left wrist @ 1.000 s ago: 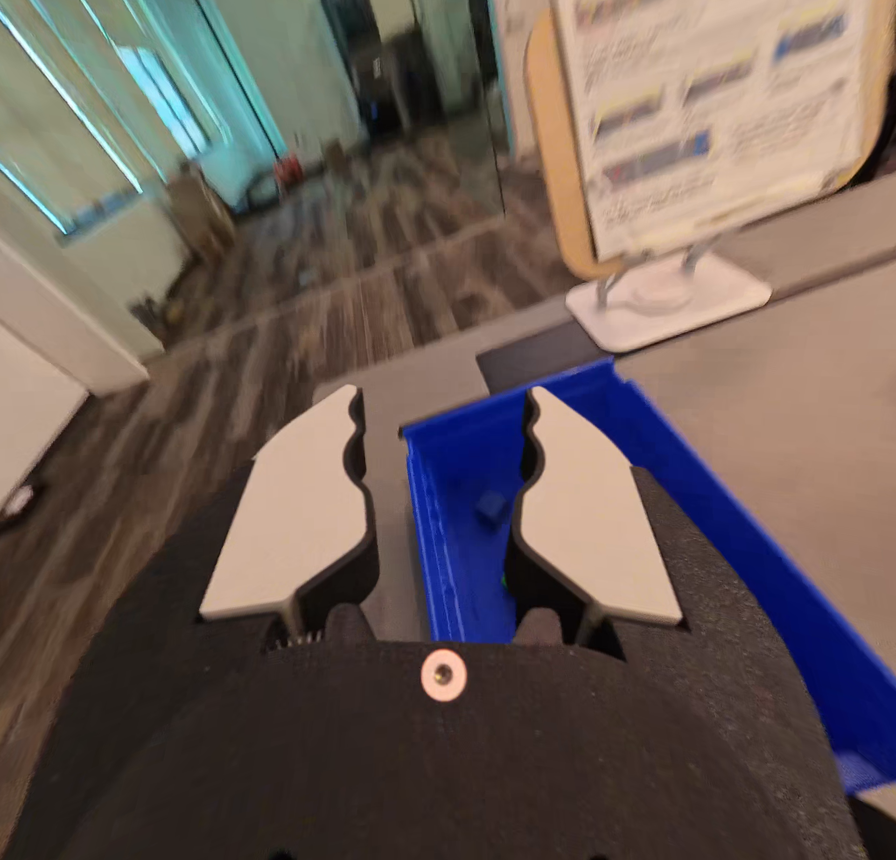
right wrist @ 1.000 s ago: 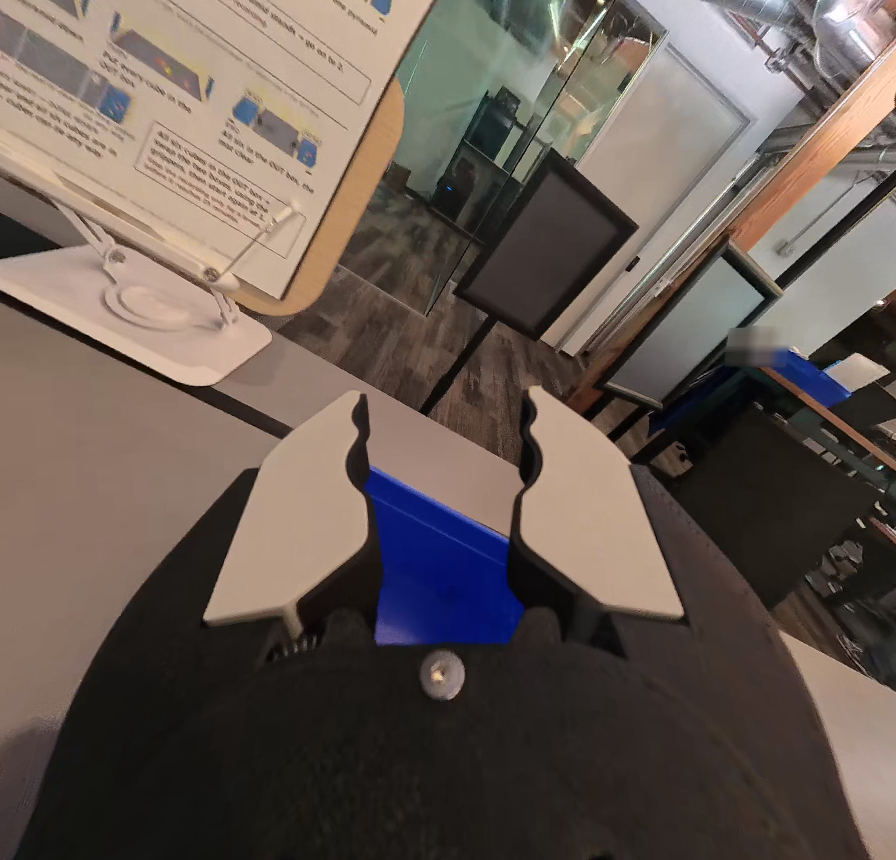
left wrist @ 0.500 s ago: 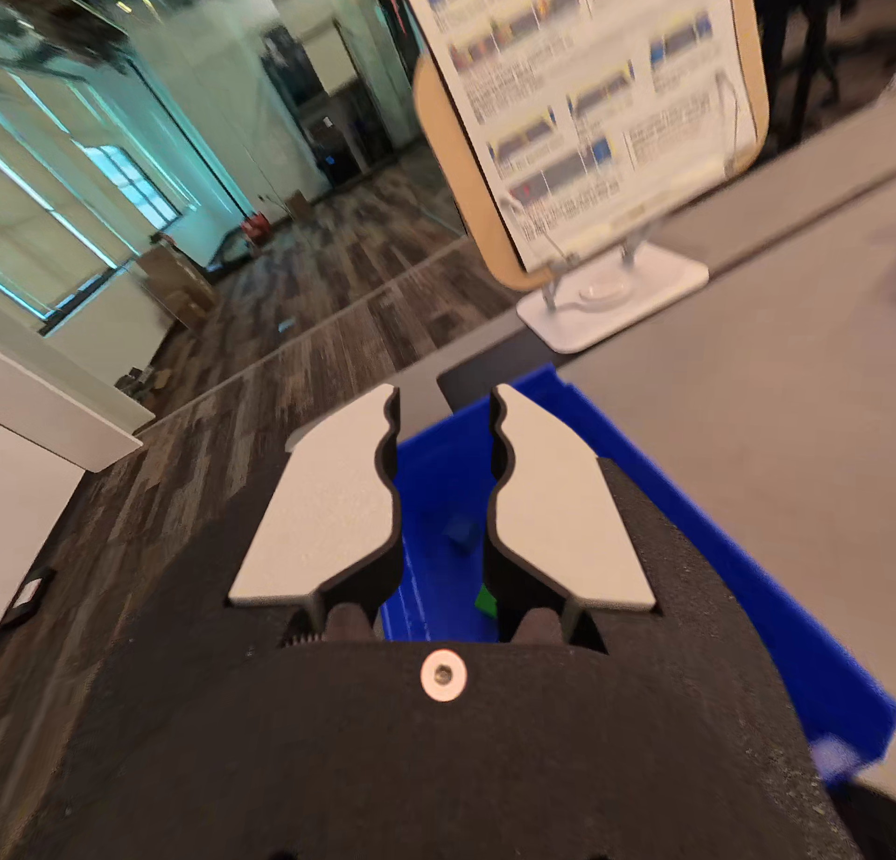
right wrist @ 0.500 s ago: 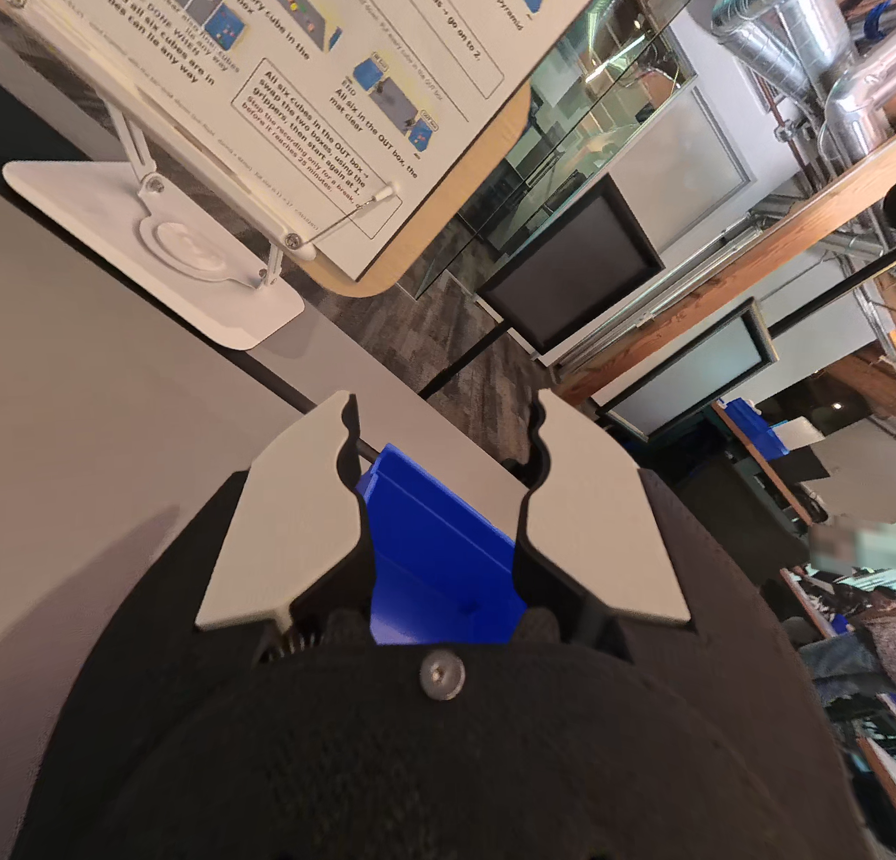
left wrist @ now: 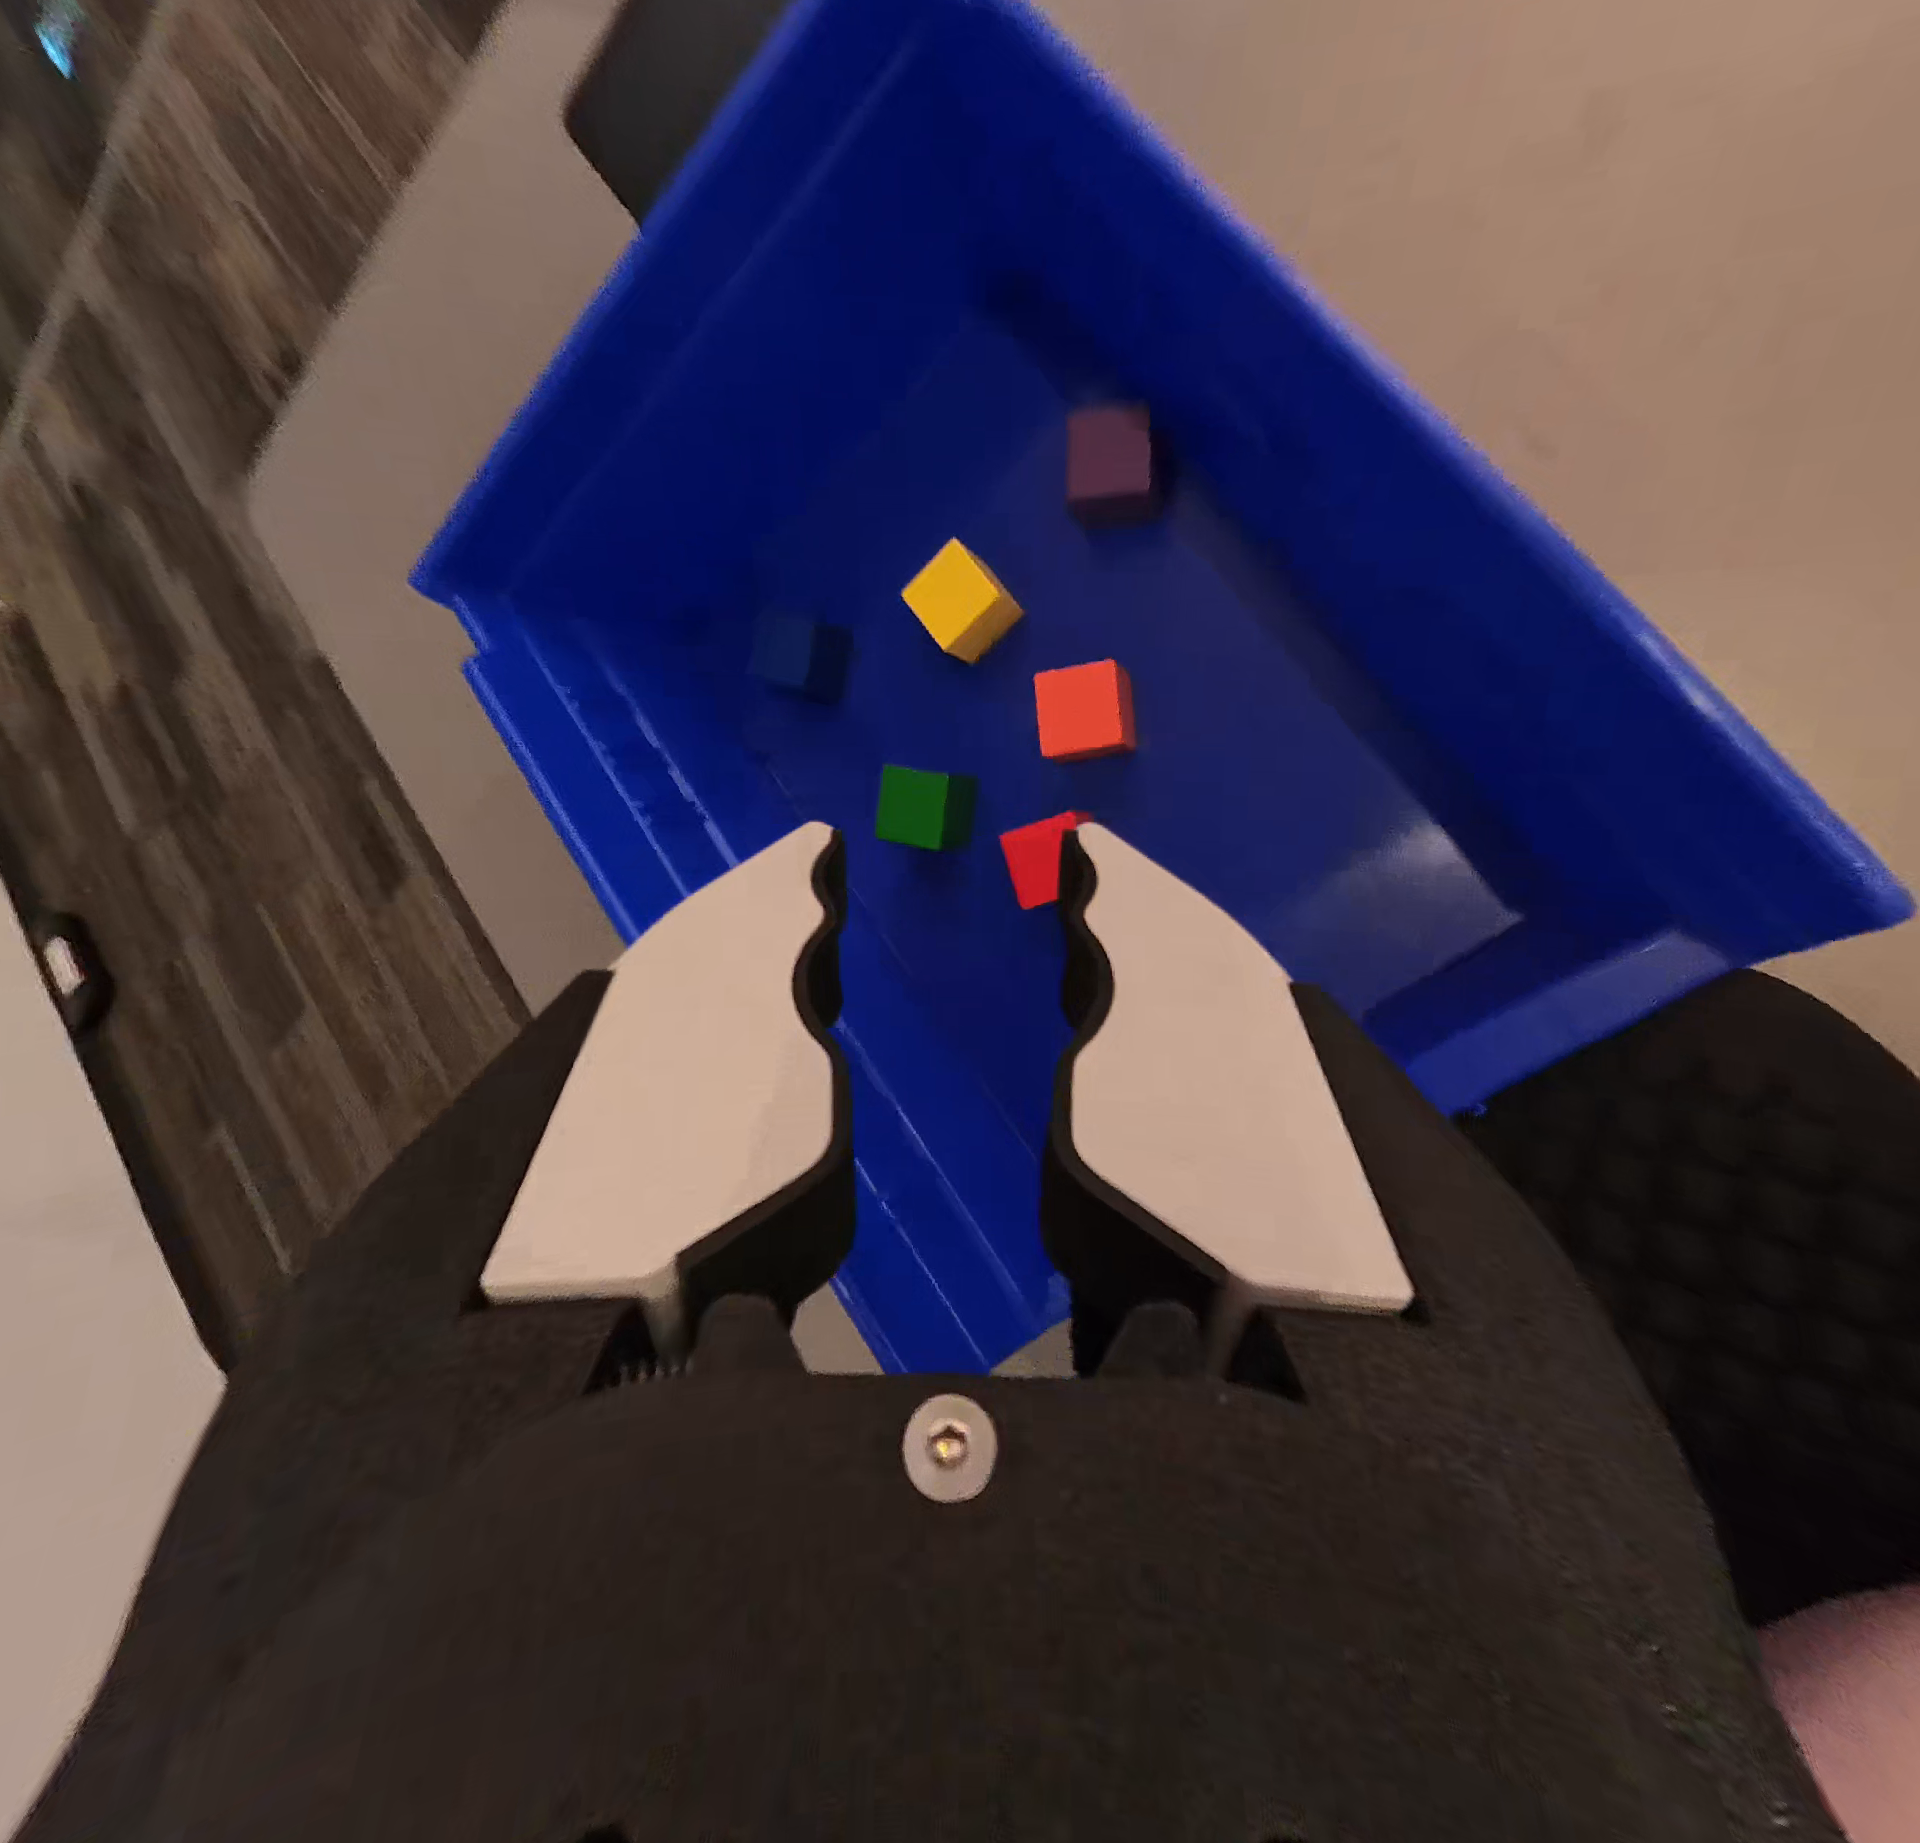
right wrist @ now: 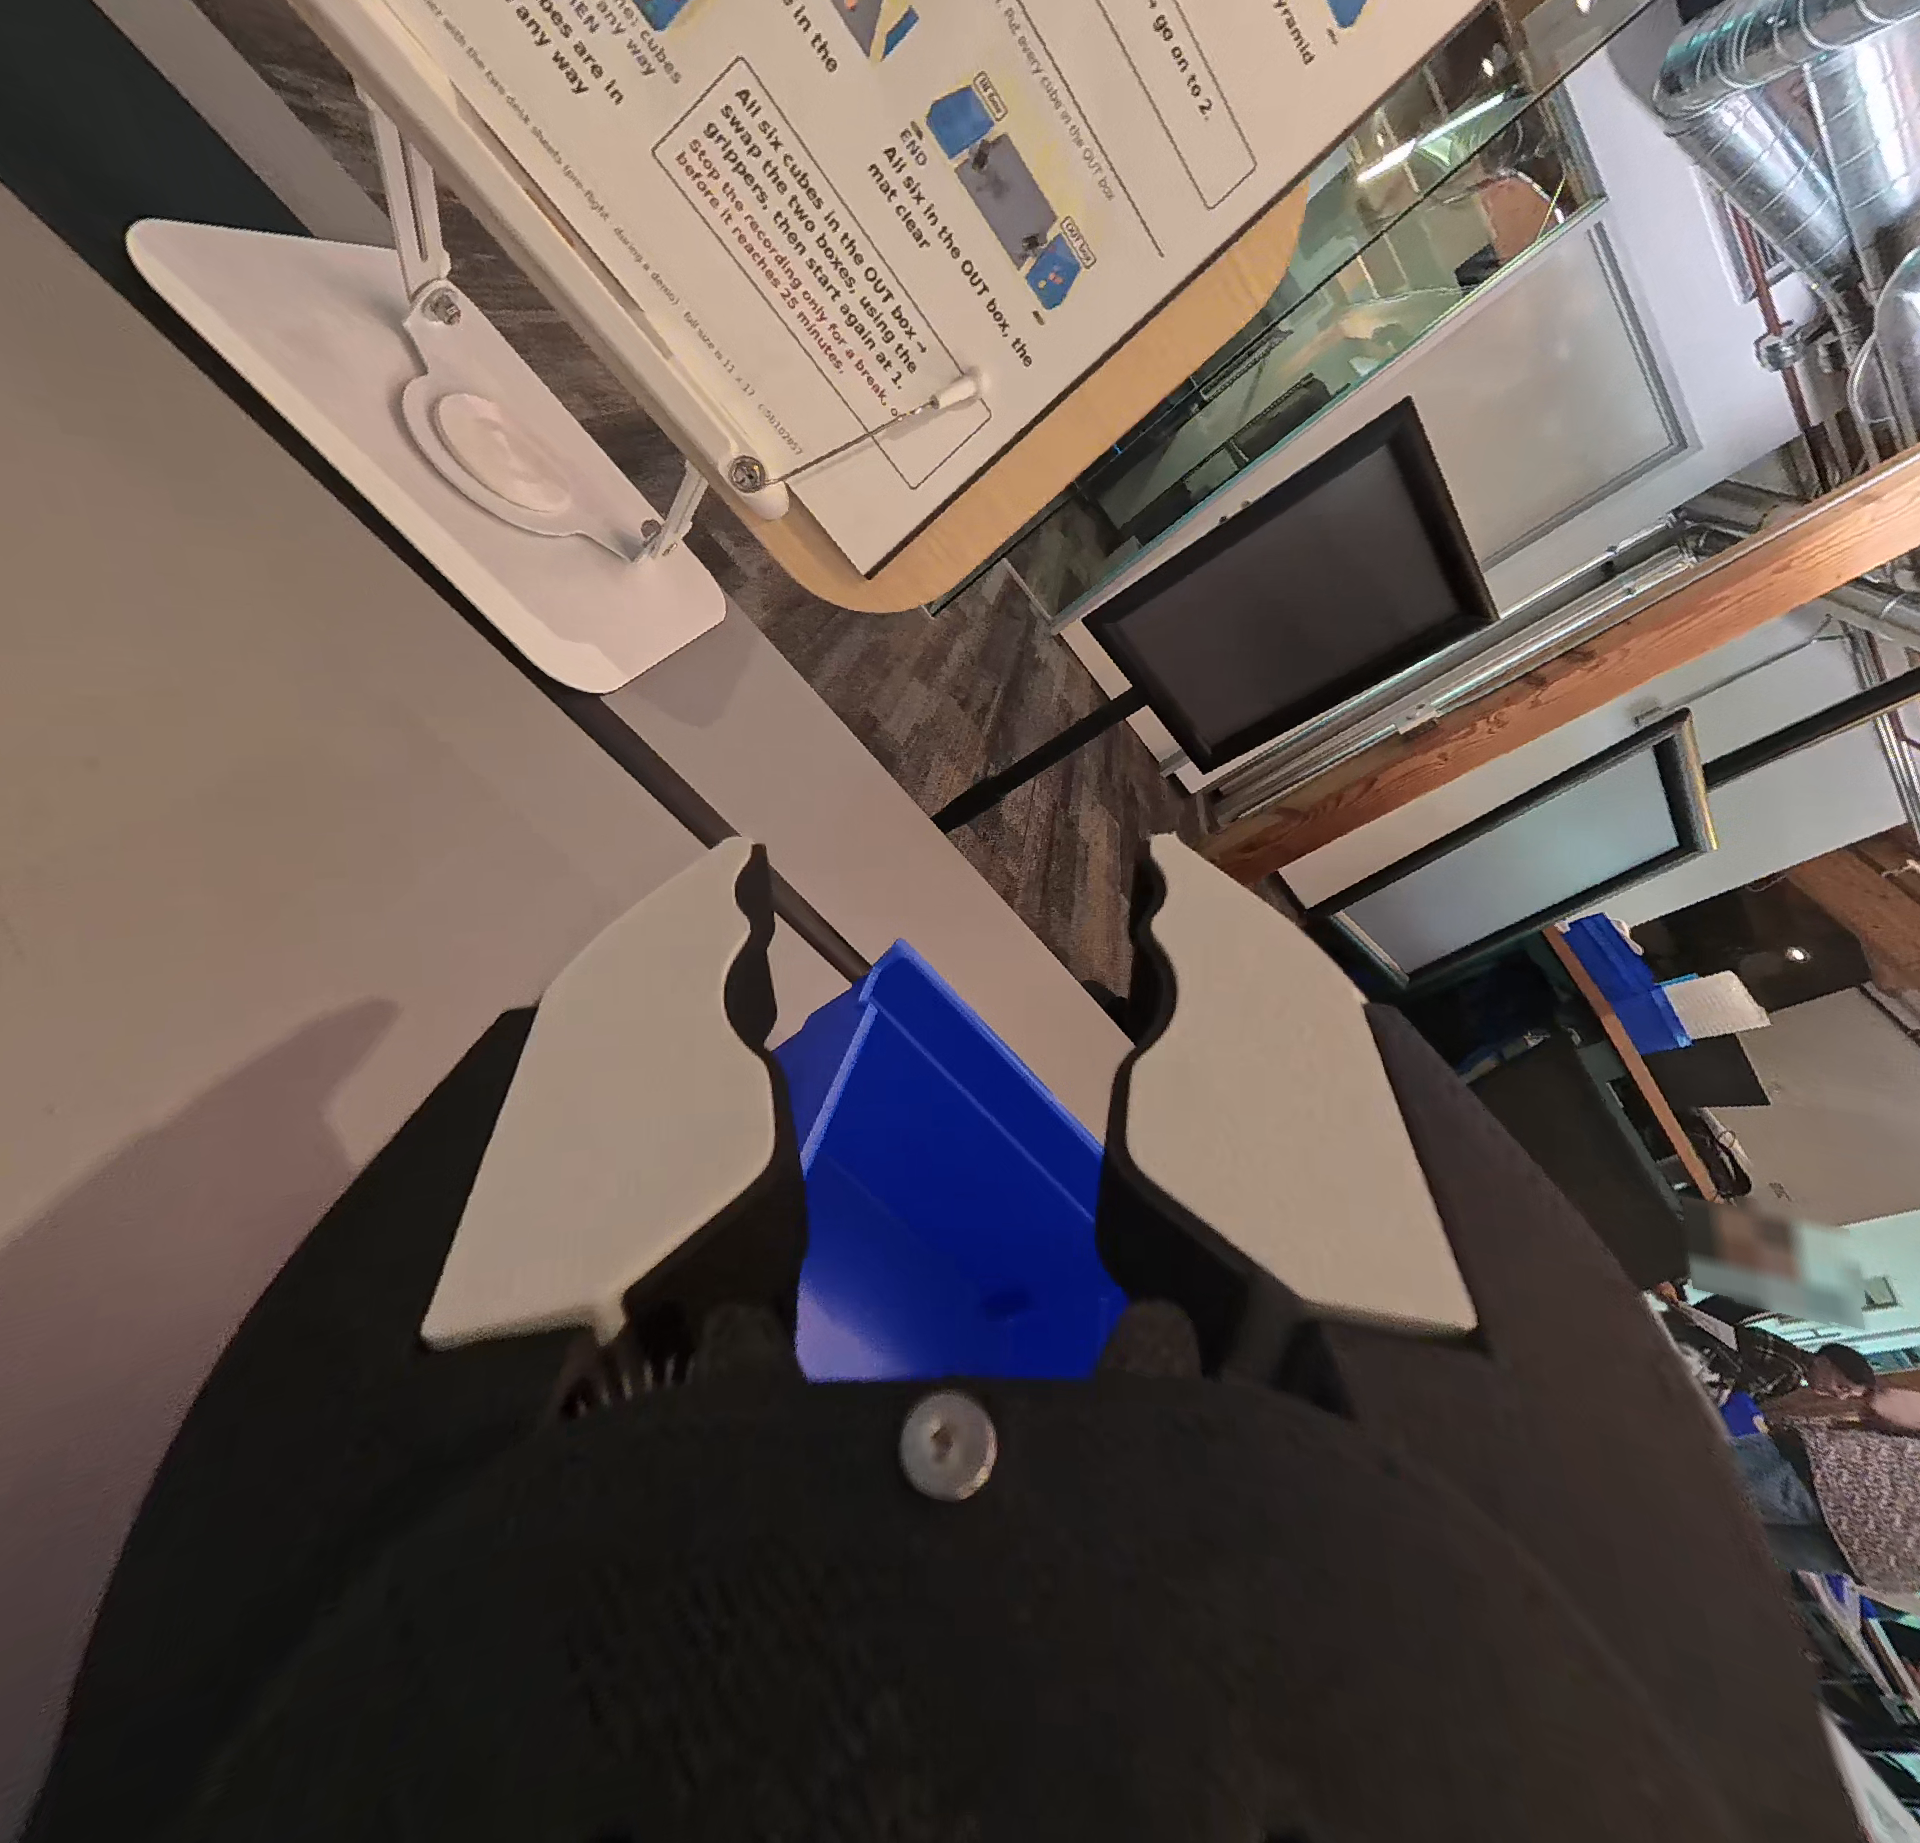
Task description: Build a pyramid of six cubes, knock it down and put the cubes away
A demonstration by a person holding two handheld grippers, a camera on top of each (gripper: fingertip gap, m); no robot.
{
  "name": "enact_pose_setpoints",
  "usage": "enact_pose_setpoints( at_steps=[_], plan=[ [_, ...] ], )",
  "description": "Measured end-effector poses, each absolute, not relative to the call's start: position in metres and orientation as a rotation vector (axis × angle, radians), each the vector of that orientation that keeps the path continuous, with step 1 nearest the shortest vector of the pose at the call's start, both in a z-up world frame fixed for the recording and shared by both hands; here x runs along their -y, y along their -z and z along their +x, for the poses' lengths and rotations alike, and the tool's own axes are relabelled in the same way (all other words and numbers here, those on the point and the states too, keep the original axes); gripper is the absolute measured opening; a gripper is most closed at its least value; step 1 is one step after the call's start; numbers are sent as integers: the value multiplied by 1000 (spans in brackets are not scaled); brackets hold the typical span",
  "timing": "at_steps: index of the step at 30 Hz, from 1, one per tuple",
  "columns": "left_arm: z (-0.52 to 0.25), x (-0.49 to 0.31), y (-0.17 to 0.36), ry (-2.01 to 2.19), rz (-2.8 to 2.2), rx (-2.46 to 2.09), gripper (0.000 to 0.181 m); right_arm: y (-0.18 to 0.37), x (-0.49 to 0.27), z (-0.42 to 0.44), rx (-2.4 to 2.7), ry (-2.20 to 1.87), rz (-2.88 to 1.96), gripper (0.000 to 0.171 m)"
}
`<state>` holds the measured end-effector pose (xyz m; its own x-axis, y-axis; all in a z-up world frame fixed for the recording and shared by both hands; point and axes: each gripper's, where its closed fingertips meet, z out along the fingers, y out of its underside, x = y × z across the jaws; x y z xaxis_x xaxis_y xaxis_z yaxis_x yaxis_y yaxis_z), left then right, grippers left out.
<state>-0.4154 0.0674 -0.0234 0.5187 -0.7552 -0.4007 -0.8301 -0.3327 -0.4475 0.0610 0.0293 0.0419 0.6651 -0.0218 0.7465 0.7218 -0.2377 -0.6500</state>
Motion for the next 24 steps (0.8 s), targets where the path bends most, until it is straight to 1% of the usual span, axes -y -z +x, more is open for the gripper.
enact_pose_setpoints(
  at_steps=[5,11,14,21,24],
  plan=[
    [-424,-70,53,-117,-2307,-1297,41,-36,-31,60,605,769,-1704,68],
    [-419,-73,75,-53,-2392,-1325,43,-32,-32,59,628,760,-1716,67],
    [-421,-68,90,-34,-2522,-1311,45,-32,-32,57,648,764,-1715,67],
    [-427,-77,110,-72,-2712,-1128,44,-31,-32,55,675,775,-1714,67],
    [-433,-67,123,-38,-2828,-1091,46,-31,-32,55,682,771,-1715,67]
  ],
)
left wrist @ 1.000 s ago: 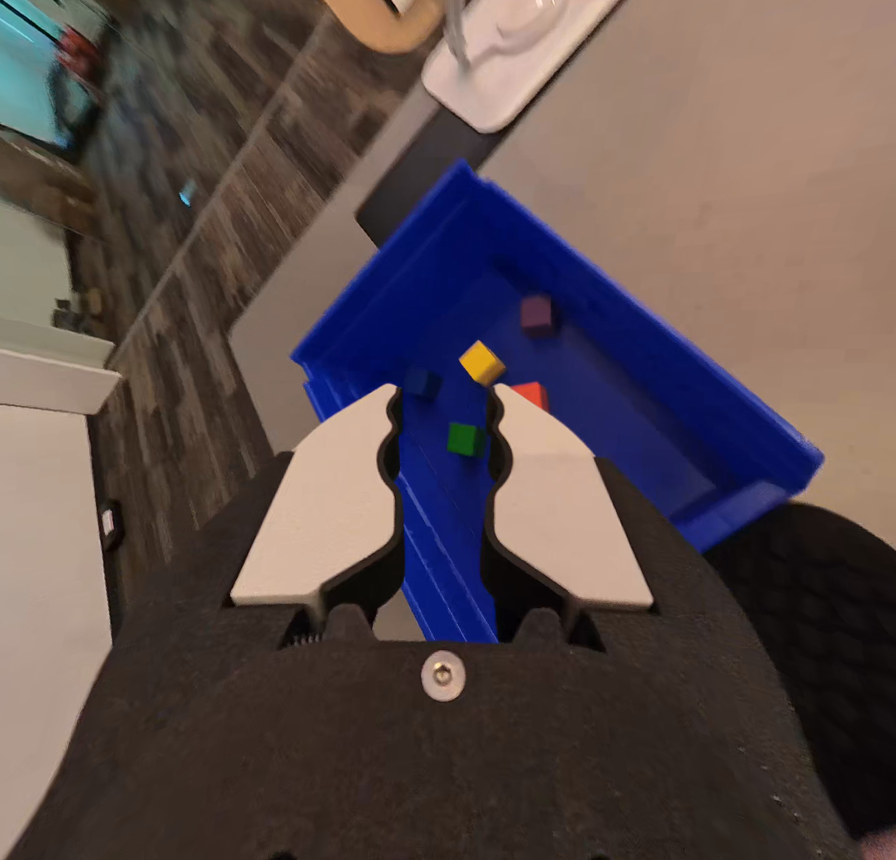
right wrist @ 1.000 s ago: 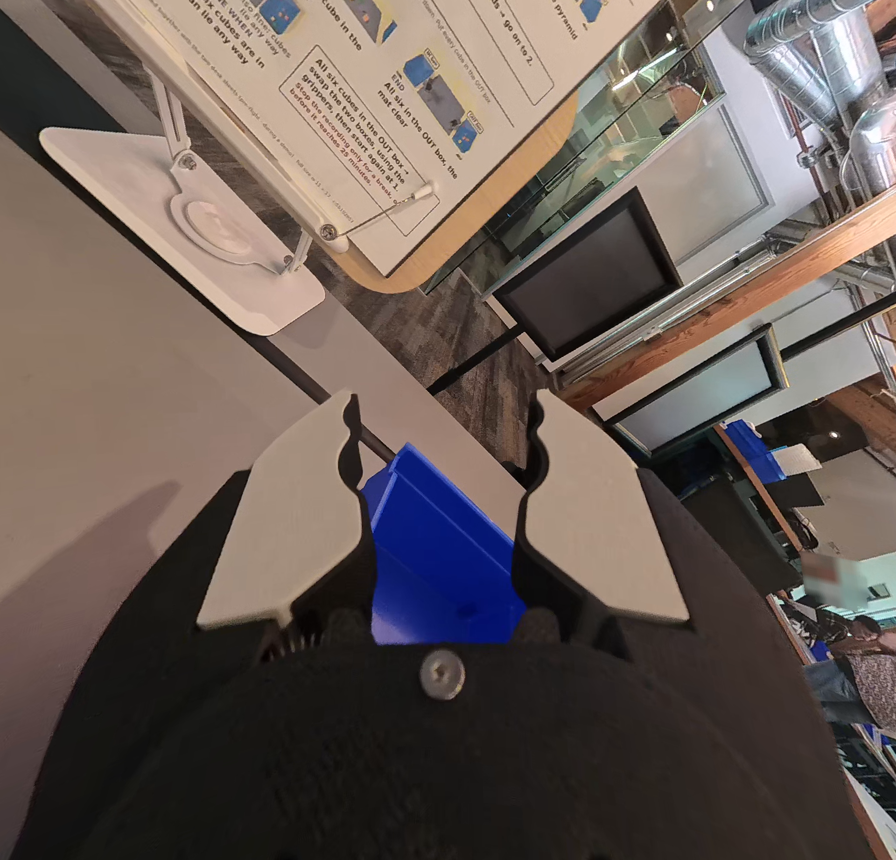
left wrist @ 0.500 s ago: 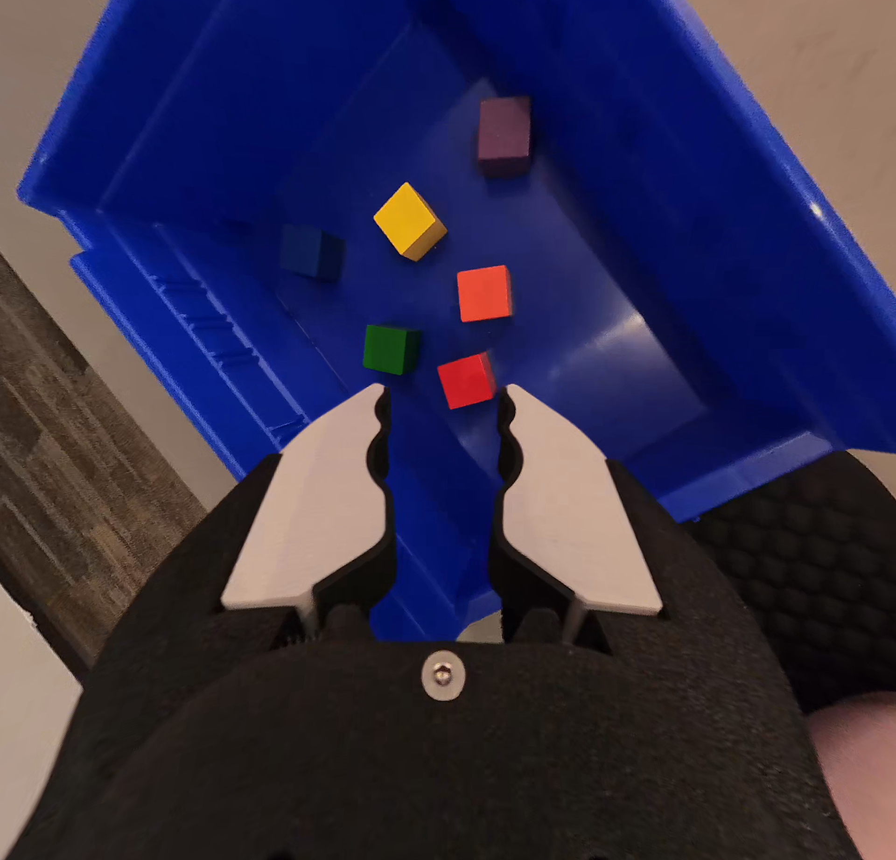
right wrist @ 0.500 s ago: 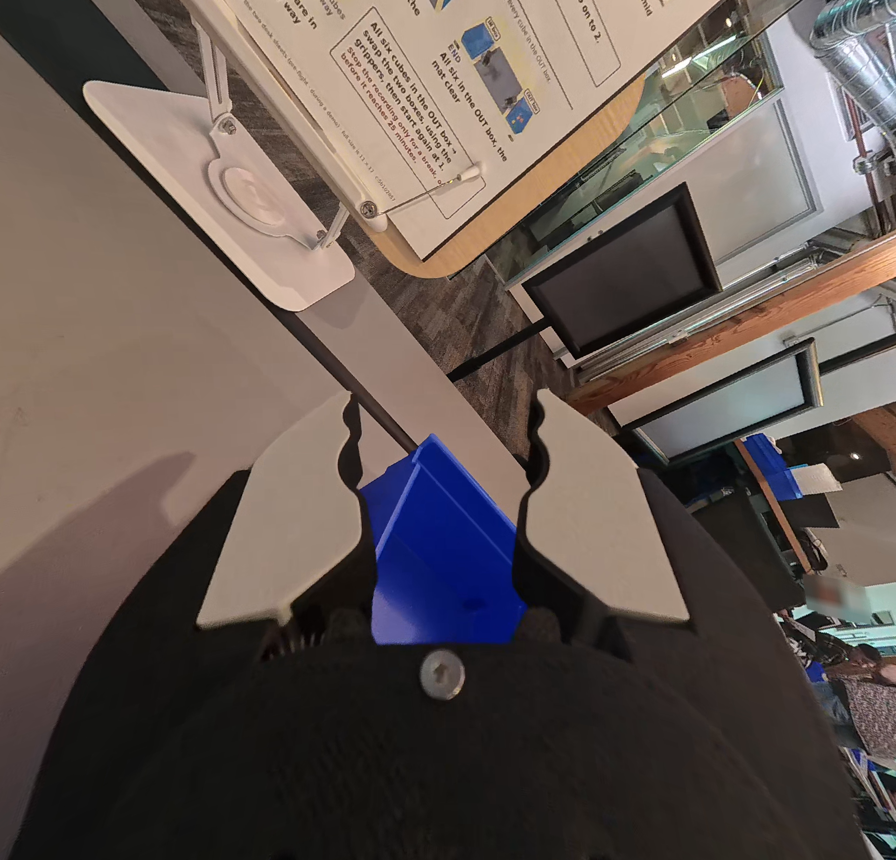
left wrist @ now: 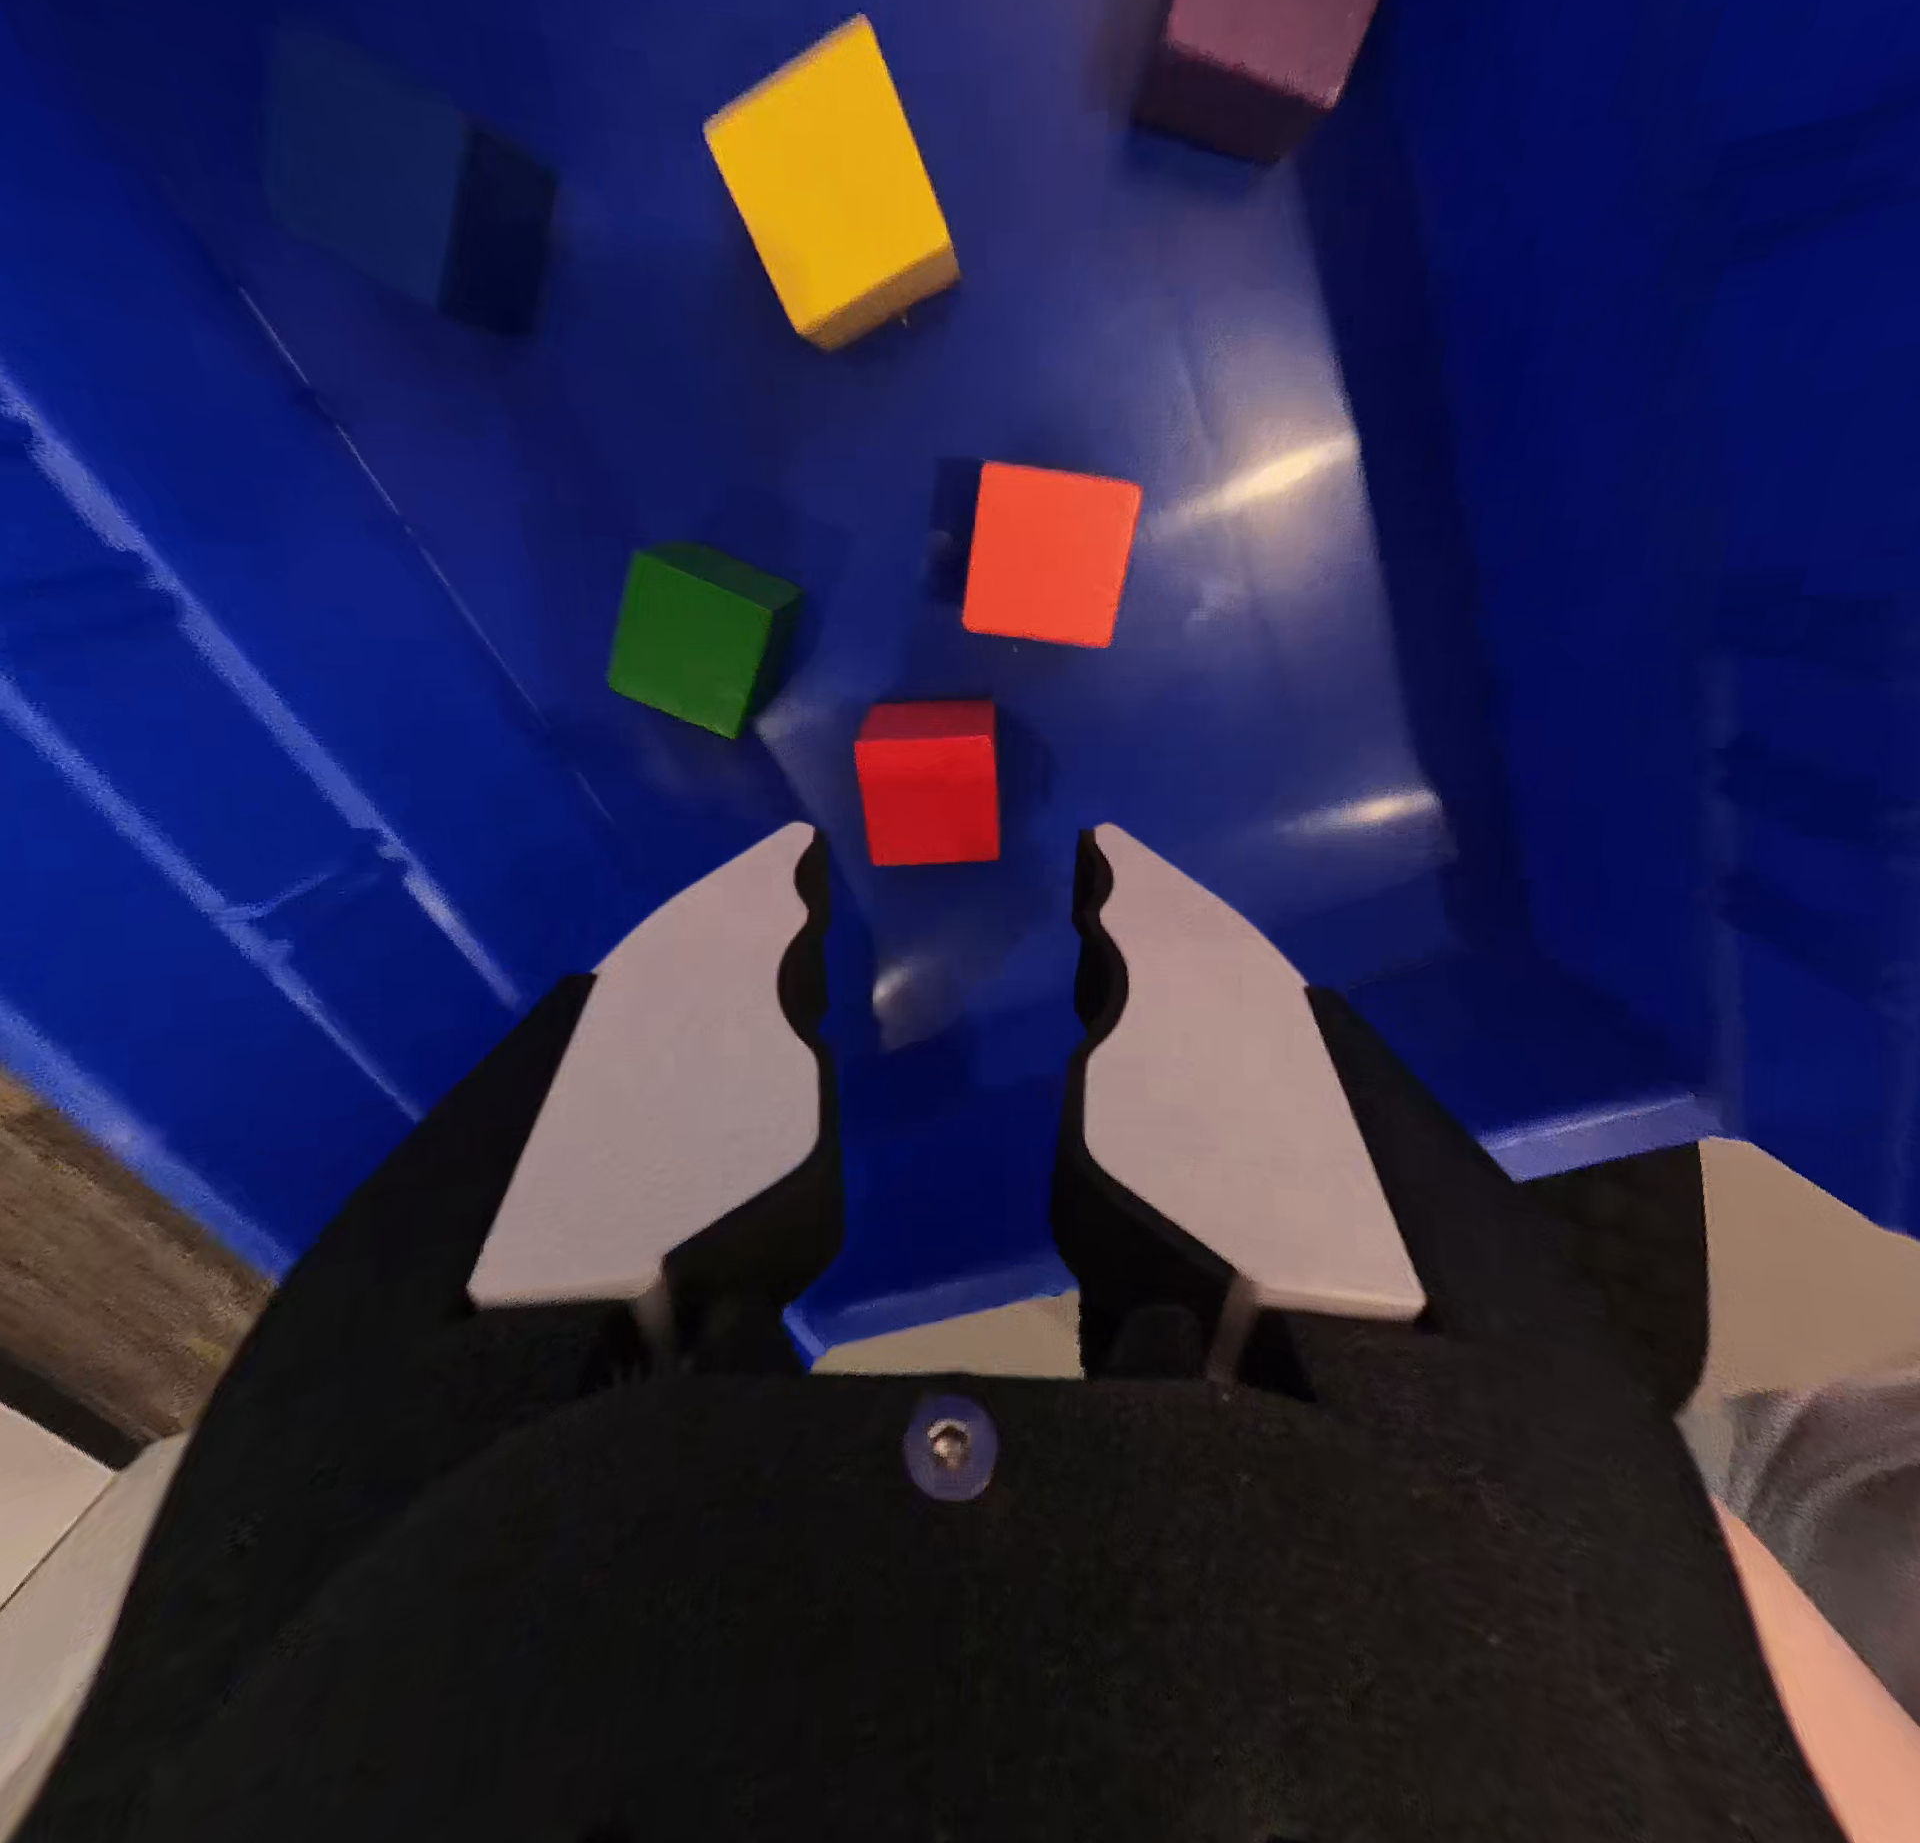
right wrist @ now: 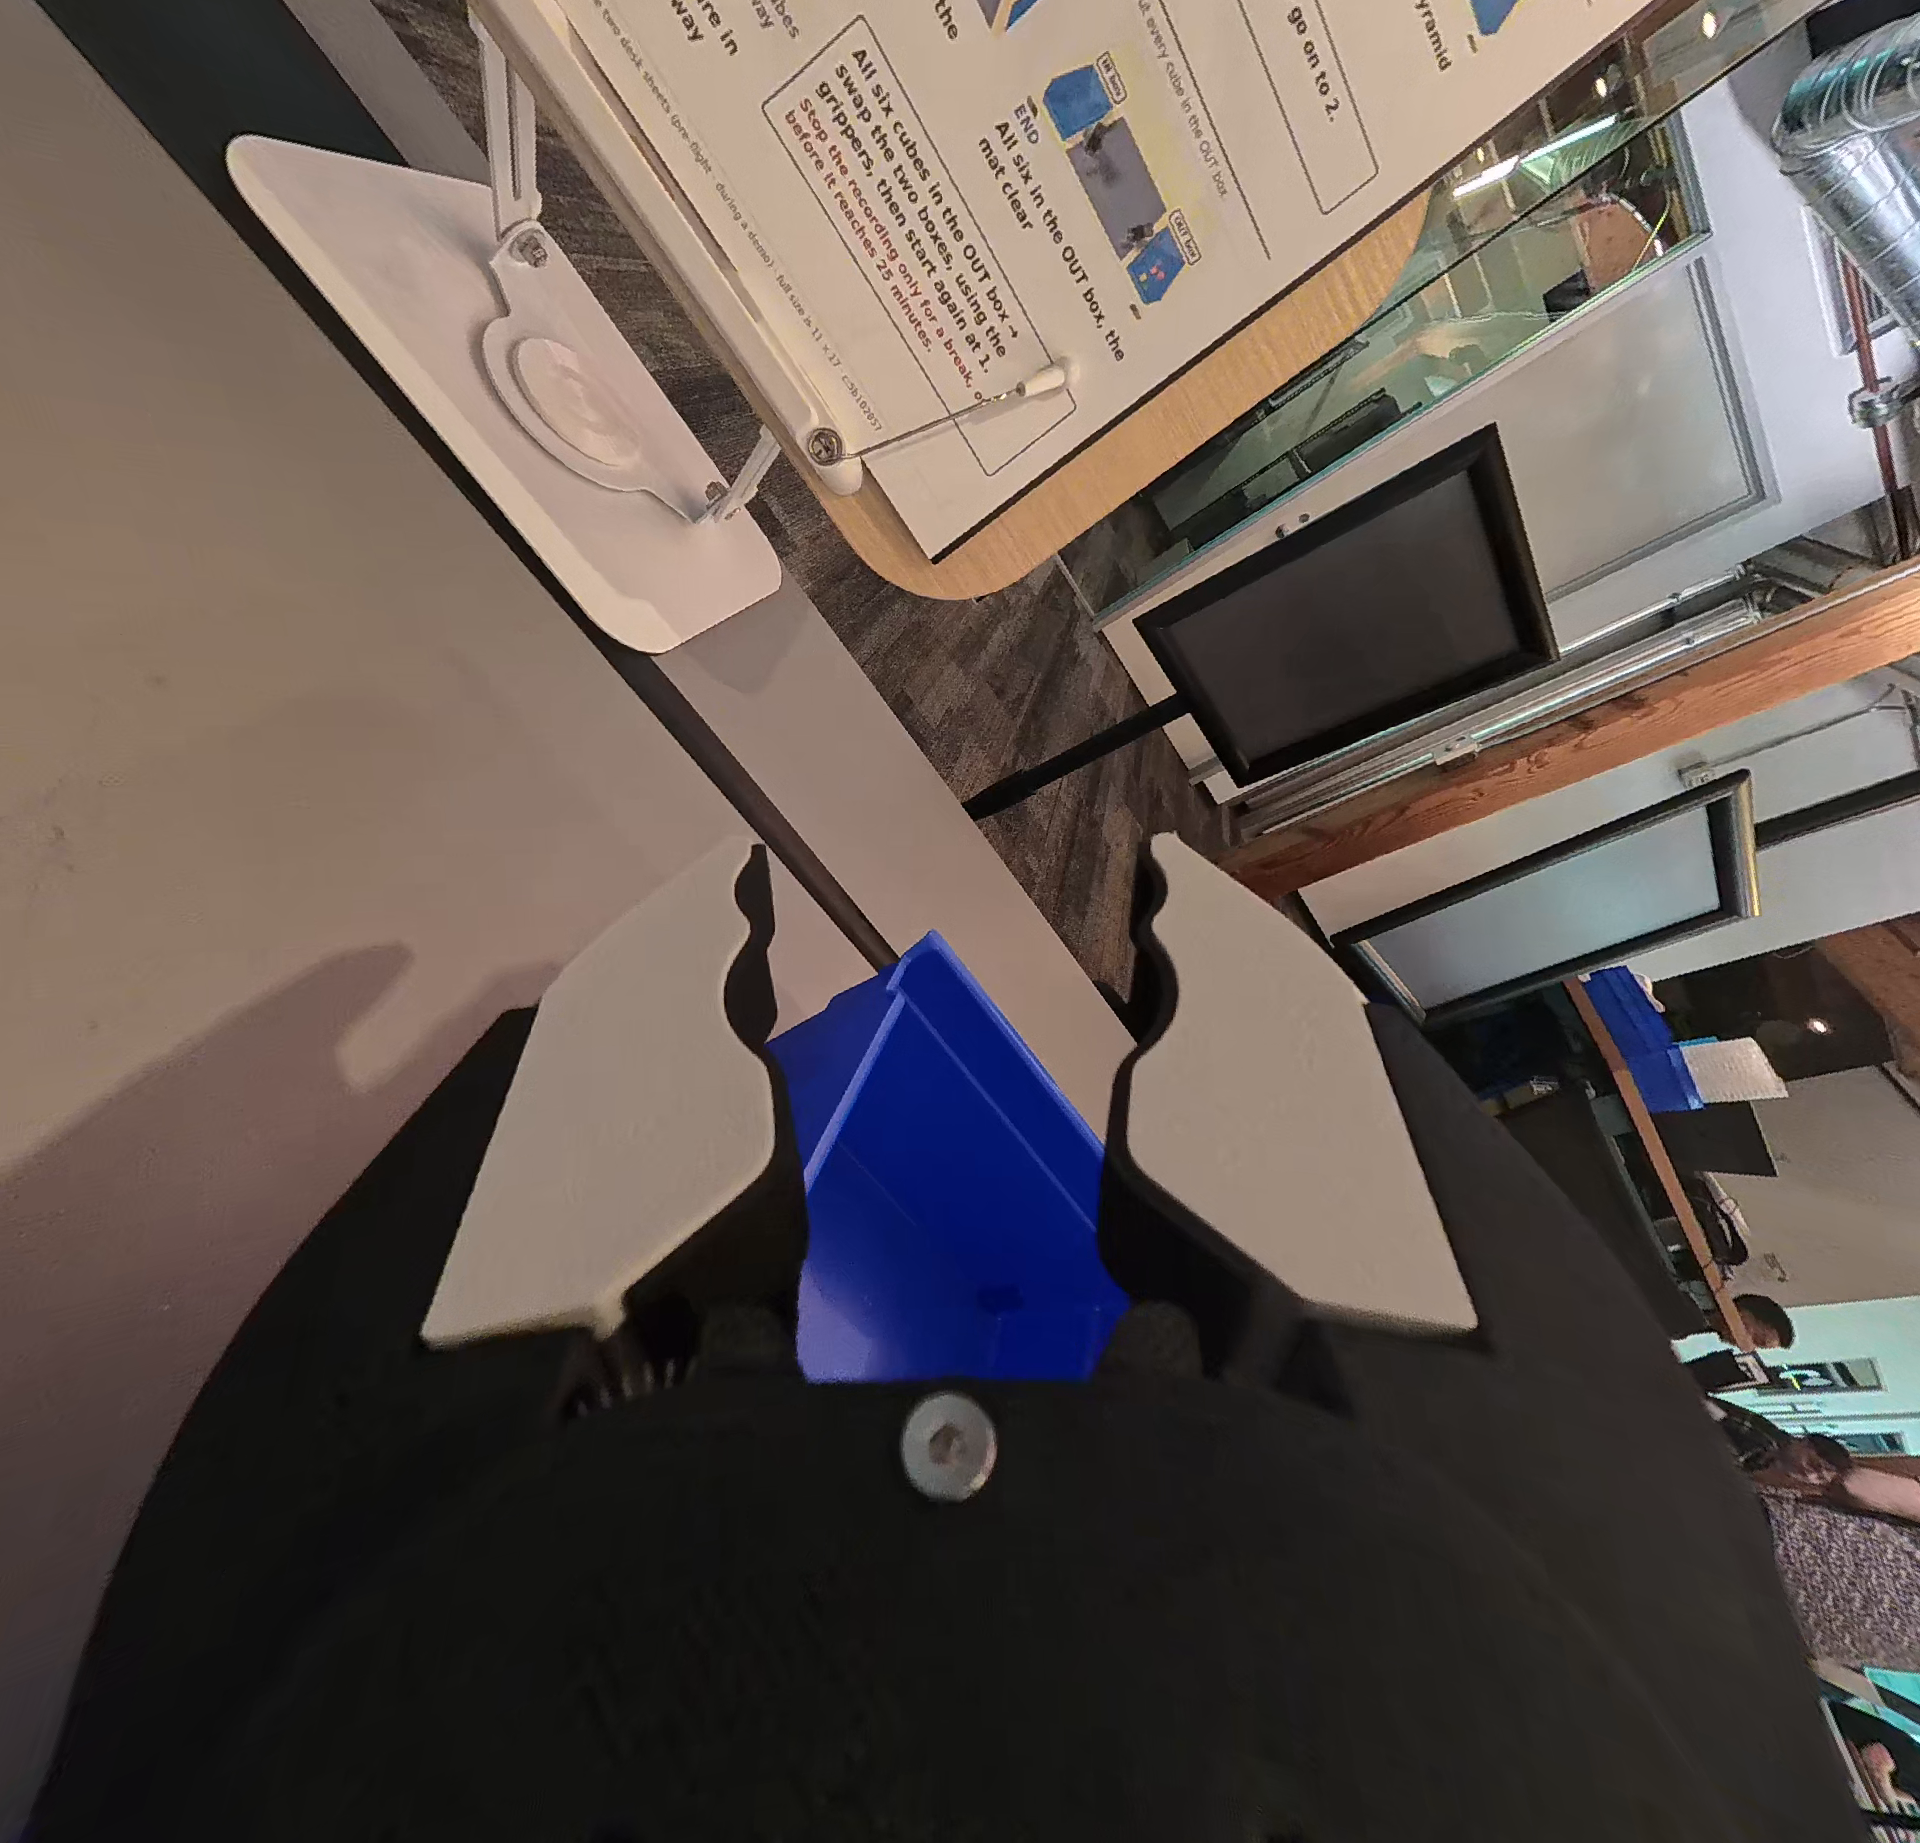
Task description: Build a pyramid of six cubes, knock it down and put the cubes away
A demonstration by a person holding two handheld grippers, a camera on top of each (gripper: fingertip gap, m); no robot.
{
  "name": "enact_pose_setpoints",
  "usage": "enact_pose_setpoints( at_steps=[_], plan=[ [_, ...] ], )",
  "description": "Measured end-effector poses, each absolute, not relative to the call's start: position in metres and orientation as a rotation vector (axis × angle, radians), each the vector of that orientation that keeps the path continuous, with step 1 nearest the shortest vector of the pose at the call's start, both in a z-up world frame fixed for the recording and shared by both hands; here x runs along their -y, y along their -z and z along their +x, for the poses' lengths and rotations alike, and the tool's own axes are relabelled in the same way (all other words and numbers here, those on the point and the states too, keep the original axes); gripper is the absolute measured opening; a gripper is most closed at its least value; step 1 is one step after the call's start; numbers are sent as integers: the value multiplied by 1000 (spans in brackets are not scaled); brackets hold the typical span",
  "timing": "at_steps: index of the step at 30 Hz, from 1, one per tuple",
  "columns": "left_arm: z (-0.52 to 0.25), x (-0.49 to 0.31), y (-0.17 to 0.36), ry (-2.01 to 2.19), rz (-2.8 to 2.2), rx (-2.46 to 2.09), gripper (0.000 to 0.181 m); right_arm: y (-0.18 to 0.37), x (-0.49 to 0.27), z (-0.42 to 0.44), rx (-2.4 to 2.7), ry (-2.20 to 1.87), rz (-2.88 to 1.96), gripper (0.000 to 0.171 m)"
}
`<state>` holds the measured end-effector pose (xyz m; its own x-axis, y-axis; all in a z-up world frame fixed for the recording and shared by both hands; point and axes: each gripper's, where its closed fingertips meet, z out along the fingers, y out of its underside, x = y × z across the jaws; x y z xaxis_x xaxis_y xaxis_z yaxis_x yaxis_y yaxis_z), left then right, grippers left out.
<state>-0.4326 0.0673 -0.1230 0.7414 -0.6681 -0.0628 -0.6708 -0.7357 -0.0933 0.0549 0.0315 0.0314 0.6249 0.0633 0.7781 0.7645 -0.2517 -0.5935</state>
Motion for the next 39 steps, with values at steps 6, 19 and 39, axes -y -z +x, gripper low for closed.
enact_pose_setpoints(
  at_steps=[6,19,39],
  plan=[
    [-438,-70,139,-58,-2858,-1125,44,-29,-31,54,703,775,-1723,67],
    [-445,-66,129,-81,-2820,-1187,29,-30,-29,63,693,785,-1743,67],
    [-95,29,50,327,-1528,-1892,28,-60,-6,116,538,699,-1765,64]
  ],
)
